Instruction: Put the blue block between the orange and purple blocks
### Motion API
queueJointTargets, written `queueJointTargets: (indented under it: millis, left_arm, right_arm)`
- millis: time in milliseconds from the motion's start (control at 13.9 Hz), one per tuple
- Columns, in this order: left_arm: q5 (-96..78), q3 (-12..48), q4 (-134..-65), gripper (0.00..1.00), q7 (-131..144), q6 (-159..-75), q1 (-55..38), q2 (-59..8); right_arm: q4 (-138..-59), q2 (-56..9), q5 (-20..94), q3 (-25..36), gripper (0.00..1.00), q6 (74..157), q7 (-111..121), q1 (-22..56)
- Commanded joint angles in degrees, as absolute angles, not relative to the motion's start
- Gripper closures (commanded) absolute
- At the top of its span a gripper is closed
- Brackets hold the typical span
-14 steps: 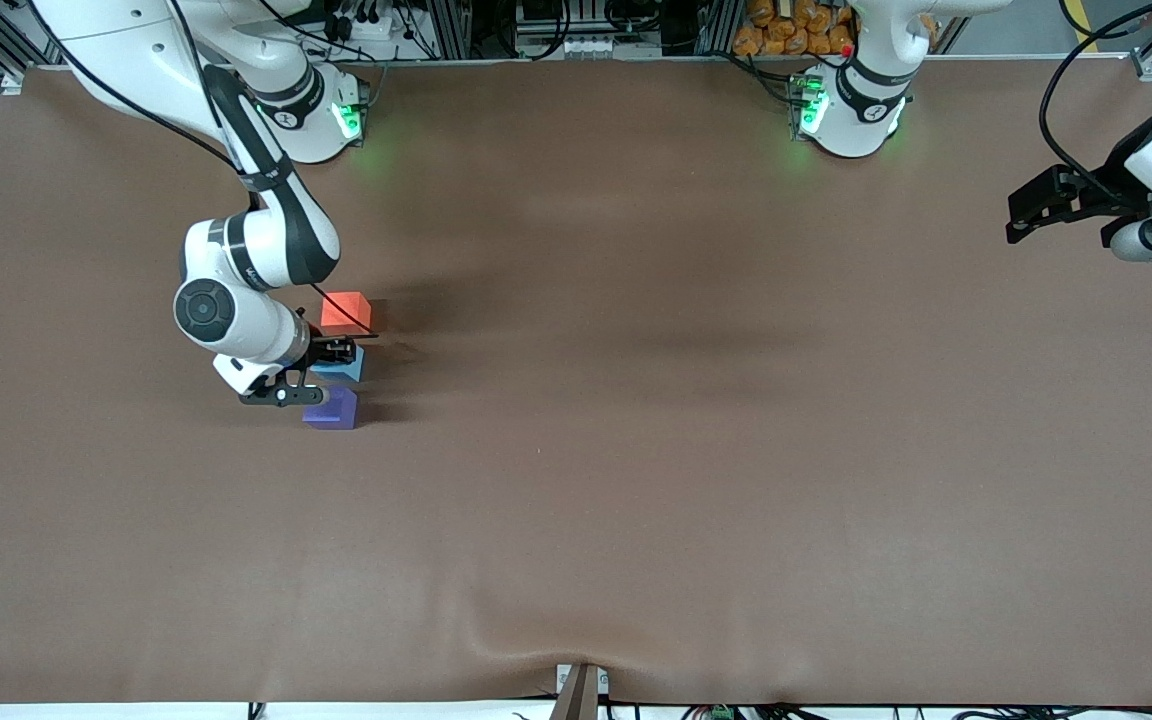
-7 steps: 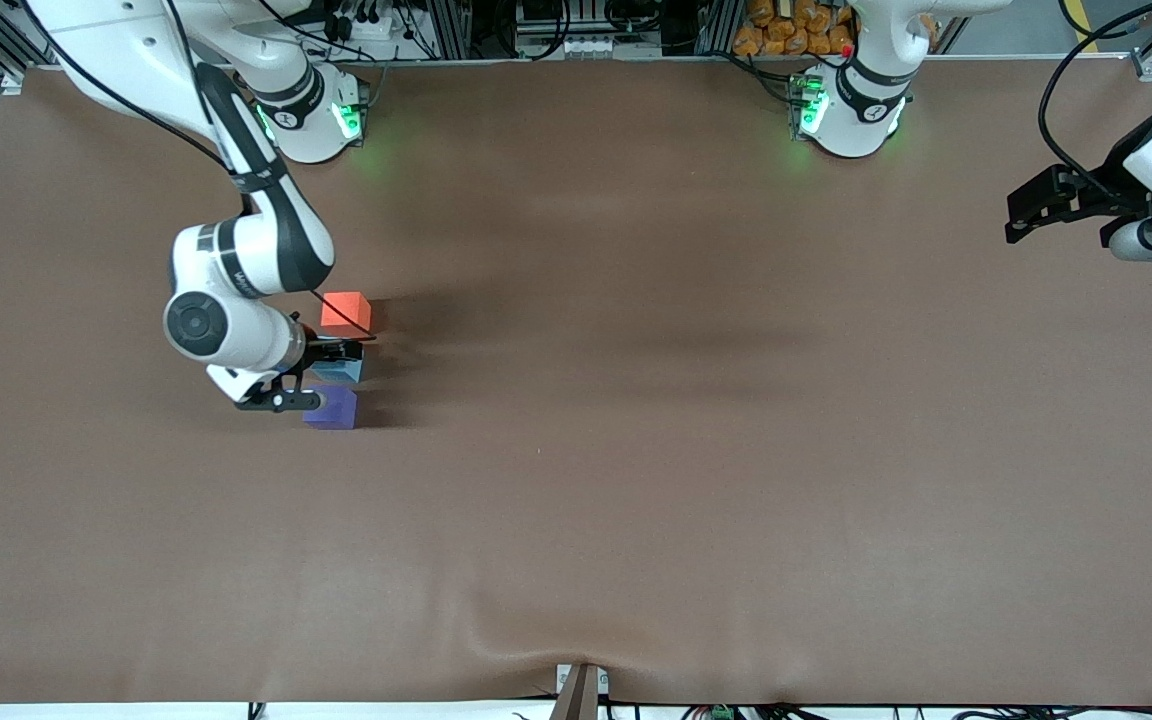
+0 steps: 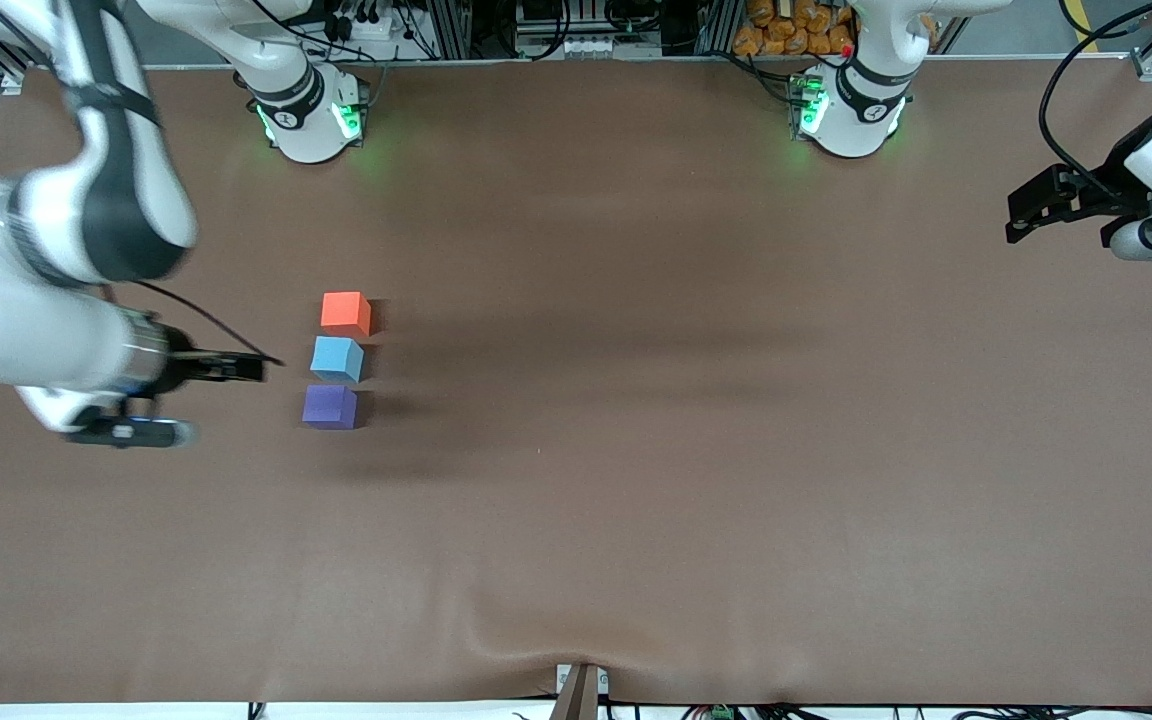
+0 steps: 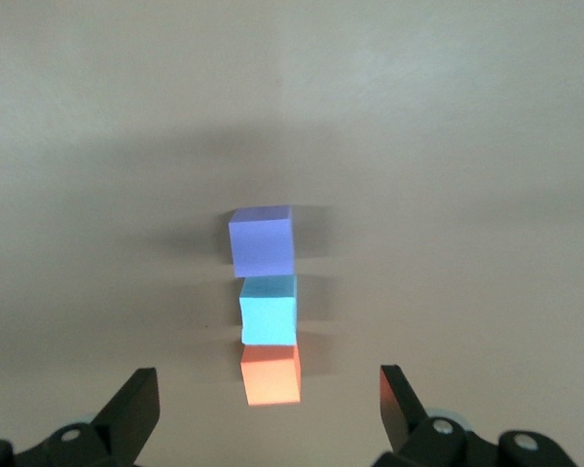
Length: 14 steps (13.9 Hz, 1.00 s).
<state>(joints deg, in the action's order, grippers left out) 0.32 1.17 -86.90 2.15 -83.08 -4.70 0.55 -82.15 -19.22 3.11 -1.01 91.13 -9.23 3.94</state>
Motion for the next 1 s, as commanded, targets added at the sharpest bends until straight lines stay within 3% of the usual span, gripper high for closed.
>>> queueJointTargets:
  millis: [0,215,431,646,933]
  left_arm:
    - [-0.26,1.06,-86.13,0.0,1.23,-83.06,-4.66,0.44]
    - [-0.18,1.06,-86.13,0.0,1.23,-83.06,-4.66,0.44]
    - [-0.18,1.23,-85.87,0.0,1.23,-83.14,-5.01,0.44]
    - [0.35,2.46,-84.64,0.0,1.32,-83.14,-5.36,0.44]
    - [0.35,2.46,-84.64,0.0,1.32,-83.14,-5.19,0.44]
  right_arm:
    - [-71.57,-20.66,2.2,-1.85,0.0,84.04,-8.53,1.06]
    - [-67.42,-18.82,1.33,-1.76,0.0,79.02,-8.7,0.09]
    - [-66.79,-12.07,-0.44,-1.85,0.0,75.41,-8.79,0.18]
    - [-73.71,-4.85,-0.61,-2.2,0.0,76.28,-8.44,0.79]
    - [-75.59,-3.87,-0.7,-2.02,0.0,78.13,-7.04,0.52]
